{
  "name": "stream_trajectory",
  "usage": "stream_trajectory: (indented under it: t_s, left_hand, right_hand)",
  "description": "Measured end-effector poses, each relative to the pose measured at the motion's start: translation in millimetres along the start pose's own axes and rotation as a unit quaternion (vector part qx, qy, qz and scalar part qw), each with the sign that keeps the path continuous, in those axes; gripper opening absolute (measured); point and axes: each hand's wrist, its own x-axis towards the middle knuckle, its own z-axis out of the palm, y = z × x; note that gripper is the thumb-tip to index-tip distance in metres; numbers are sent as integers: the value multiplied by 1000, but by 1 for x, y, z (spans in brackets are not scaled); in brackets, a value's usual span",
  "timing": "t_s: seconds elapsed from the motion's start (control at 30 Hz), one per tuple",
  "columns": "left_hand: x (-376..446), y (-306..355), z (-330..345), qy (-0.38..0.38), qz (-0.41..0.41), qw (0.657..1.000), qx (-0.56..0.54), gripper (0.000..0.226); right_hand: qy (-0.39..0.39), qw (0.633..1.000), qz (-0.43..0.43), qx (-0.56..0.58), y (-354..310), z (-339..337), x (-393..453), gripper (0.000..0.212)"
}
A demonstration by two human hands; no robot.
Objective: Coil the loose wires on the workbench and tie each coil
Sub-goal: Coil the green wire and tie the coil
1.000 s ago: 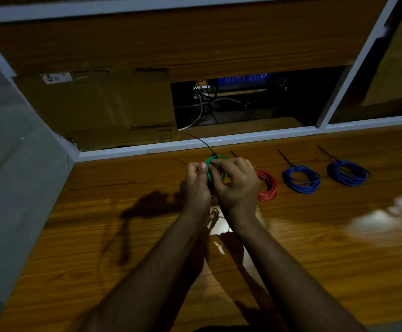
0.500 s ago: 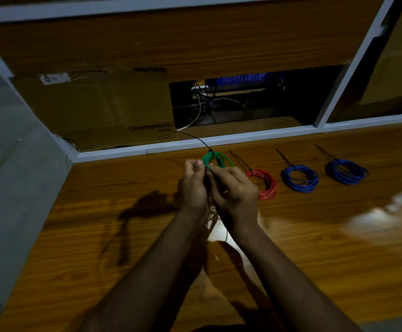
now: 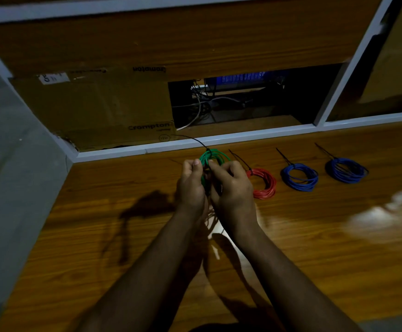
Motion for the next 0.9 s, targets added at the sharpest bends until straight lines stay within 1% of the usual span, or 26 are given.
stream_trajectory:
  t_s: [0.03, 0.17, 0.27, 0.3, 0.33, 0.37, 0.43, 0.47, 0.5, 0.53, 0.57, 0.6, 0.63, 0.7, 0.77, 0.83, 0.9]
  left_hand:
    - [-1, 0, 1, -1, -1, 1000, -3, 18]
    - [-3, 2, 2, -11, -4, 1000, 10, 18]
    - [-2, 4, -3, -5, -16, 1000, 3, 20]
    - [-1, 6, -5, -4, -21, 1000, -14, 19]
    - [0, 7, -6, -4, -28, 999, -44, 18]
    - [2, 8, -6, -4, -34, 997, -75, 17]
    - [5, 9, -6, 0, -43, 993, -106, 16]
    - [6, 8, -6, 0, -48, 992, -113, 16]
    - [7, 7, -6, -3, -54, 991, -121, 17]
    - [7, 6, -5, -10, -61, 989, -131, 17]
    - [7, 5, -5, -18, -68, 987, -144, 18]
    - [8, 4, -5, -25, -73, 985, -156, 18]
    - [9, 4, -6, -29, -78, 982, -168, 19]
    - [13, 1, -9, -29, -89, 979, -180, 19]
    - [18, -2, -15, -25, -108, 978, -176, 19]
    - [20, -3, -20, -18, -120, 983, -136, 26]
    - [19, 1, -23, -15, -119, 989, -92, 24]
  right_hand:
    - [13, 1000, -3, 13, 1, 0, 0, 36]
    - [35, 998, -52, -24, 2, 3, -3, 24]
    - [14, 996, -91, 14, 7, 0, -5, 24]
    - [14, 994, -99, 33, 9, -3, -5, 22]
    - [30, 994, -89, 48, 10, -6, -5, 20]
    - [61, 995, -56, 58, 12, -9, -3, 17]
    - [119, 990, 61, 51, 21, -12, 5, 19]
    - [108, 985, 127, 44, 27, -12, 10, 27]
    - [69, 981, 178, 44, 32, -12, 15, 36]
    - [20, 977, 203, 56, 36, -12, 17, 43]
    - [-21, 975, 205, 80, 40, -12, 19, 46]
    - [-51, 973, 196, 107, 42, -12, 18, 44]
    - [-64, 971, 186, 132, 42, -12, 15, 39]
    - [-50, 964, 196, 171, 43, -8, 9, 31]
    - [-28, 949, 230, 216, 44, -5, 3, 29]
    - [-39, 937, 253, 238, 46, -5, -1, 28]
    - [-73, 925, 270, 255, 48, -10, 1, 24]
